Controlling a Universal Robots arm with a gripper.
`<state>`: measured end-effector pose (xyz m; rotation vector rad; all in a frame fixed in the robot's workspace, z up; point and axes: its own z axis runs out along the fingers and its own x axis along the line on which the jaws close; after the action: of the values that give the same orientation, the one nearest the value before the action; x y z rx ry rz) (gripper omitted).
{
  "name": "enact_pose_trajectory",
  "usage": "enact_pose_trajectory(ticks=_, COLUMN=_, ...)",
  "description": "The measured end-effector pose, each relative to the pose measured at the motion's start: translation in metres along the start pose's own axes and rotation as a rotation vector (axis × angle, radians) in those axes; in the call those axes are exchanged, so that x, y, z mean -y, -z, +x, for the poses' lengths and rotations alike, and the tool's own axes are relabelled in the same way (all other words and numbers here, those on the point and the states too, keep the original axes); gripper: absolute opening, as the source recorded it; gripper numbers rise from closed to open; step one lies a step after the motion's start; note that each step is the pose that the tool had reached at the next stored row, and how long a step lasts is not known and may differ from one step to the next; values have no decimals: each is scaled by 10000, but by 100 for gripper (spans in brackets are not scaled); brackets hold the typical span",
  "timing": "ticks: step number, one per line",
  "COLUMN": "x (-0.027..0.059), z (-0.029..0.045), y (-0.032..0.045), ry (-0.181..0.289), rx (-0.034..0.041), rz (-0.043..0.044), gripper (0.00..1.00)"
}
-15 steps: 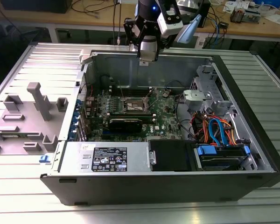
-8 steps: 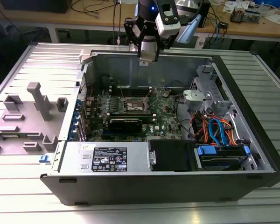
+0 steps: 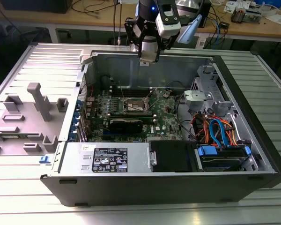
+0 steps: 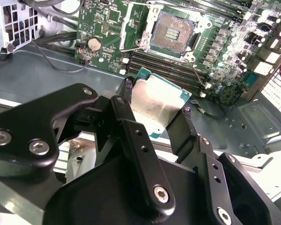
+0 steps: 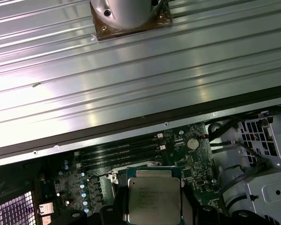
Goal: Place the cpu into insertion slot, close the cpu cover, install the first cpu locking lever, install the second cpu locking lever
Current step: 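Place the cpu into insertion slot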
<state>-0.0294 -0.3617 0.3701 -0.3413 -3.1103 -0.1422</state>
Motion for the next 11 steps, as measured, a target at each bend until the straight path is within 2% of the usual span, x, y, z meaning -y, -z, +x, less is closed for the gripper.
enact_pose_trajectory(ticks=11, x=28, z=-7, y=2, ry=-147, rx=13, rz=2, gripper=55)
